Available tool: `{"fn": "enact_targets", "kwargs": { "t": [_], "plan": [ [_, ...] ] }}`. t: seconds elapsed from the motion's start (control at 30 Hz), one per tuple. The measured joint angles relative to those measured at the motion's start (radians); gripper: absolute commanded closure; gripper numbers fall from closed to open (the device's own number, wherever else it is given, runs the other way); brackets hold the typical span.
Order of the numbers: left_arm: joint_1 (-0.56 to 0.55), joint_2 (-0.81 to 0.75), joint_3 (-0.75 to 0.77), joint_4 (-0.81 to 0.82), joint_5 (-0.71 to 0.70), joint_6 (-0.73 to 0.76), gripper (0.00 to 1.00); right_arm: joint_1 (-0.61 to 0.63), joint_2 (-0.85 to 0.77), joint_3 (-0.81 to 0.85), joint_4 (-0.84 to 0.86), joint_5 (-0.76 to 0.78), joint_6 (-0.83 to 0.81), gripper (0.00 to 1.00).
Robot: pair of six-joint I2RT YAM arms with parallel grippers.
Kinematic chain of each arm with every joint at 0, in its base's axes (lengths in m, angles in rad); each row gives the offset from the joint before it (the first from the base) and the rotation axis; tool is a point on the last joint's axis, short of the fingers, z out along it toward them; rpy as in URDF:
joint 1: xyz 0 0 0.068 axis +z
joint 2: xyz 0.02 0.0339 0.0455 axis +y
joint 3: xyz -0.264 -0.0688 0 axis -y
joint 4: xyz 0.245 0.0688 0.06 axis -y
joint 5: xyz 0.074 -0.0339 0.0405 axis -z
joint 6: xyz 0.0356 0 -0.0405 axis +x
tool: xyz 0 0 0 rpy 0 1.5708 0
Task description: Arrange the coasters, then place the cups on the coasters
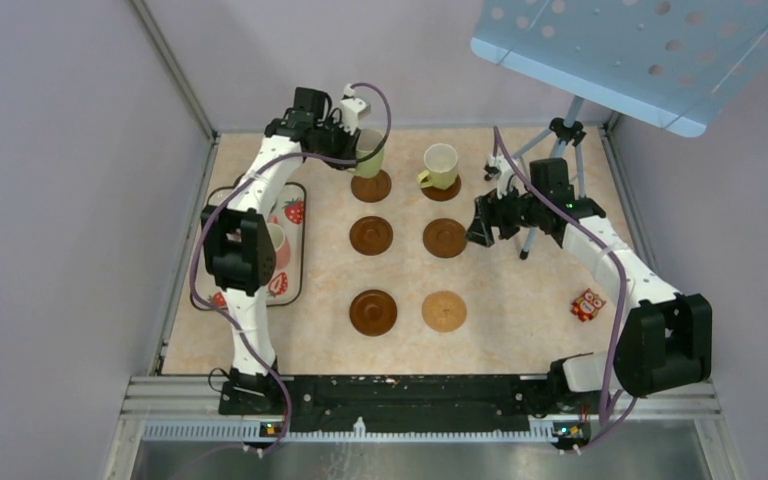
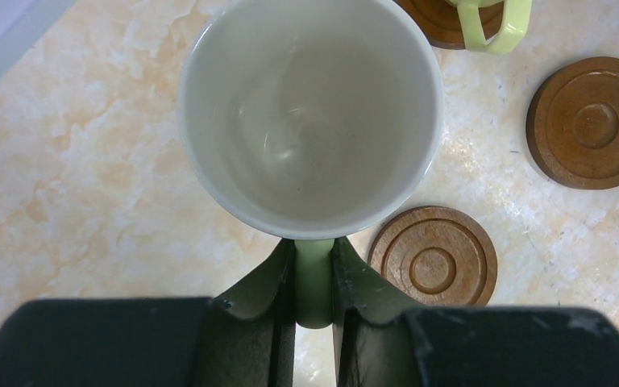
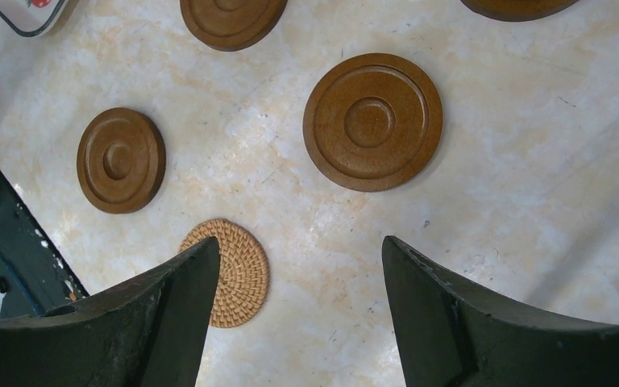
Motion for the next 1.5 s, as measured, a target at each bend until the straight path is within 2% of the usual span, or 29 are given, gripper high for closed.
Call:
{"fn": "enact_targets", "kwargs": {
  "t": [0.4, 1.17, 1.27, 1.5],
  "plan": [
    [-0.013, 0.026, -0.139, 0.139, 0.014, -0.033, 1.0, 0.0, -0.004, -0.052, -0.003, 0.018, -0.007, 0.27],
    [0.016, 0.05, -0.271, 0.32, 0.053, -0.08, 1.0, 0.0, -0.004, -0.052, -0.003, 0.018, -0.011, 0.27],
    [0.018, 0.05, -0.282, 0.343, 0.061, -0.08, 0.96, 0.0, -0.003, -0.052, -0.004, 0.018, -0.016, 0.27],
    [0.02, 0.05, -0.285, 0.349, 0.065, -0.079, 0.78, 0.0, -0.003, -0.052, -0.003, 0.018, -0.017, 0.27]
  ]
}}
